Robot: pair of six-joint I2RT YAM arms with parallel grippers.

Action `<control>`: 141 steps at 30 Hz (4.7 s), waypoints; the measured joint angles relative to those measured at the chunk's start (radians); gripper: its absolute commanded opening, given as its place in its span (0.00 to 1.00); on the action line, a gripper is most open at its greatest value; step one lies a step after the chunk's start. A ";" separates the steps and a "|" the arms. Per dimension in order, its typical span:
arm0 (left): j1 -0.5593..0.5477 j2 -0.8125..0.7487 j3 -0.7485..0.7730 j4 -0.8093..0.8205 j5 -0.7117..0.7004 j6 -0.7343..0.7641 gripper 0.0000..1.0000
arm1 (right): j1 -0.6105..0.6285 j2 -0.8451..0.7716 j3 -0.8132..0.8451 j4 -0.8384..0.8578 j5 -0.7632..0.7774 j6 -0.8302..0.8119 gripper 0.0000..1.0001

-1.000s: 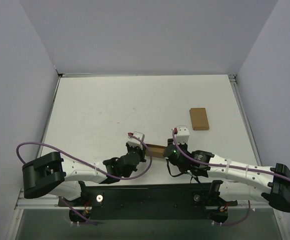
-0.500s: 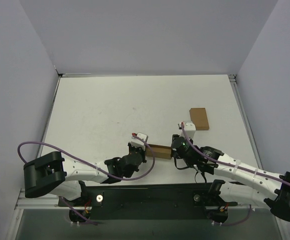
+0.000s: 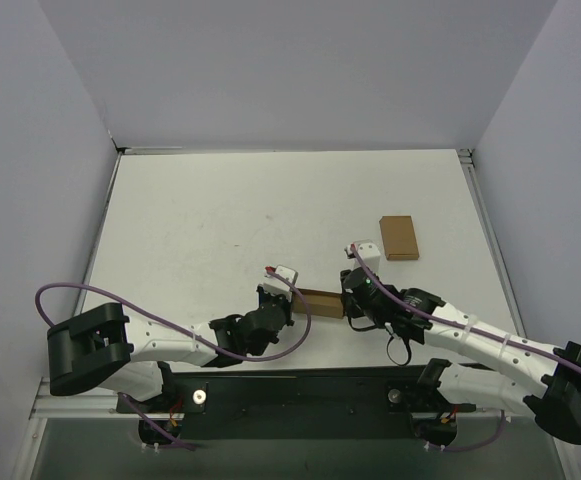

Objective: Fold the paper box

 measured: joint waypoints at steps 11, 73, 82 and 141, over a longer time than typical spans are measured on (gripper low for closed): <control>0.000 -0.013 0.001 -0.020 0.009 0.001 0.18 | -0.009 0.025 0.000 0.003 -0.005 -0.053 0.00; 0.308 -0.106 0.228 -0.563 0.658 0.251 0.34 | -0.009 0.037 0.000 0.036 -0.049 -0.164 0.00; 0.313 -0.090 0.228 -0.541 0.683 0.263 0.19 | -0.009 0.042 0.002 0.040 -0.049 -0.164 0.00; 0.147 -0.049 0.066 -0.182 0.295 -0.216 0.00 | 0.082 0.039 0.002 -0.009 0.181 -0.023 0.00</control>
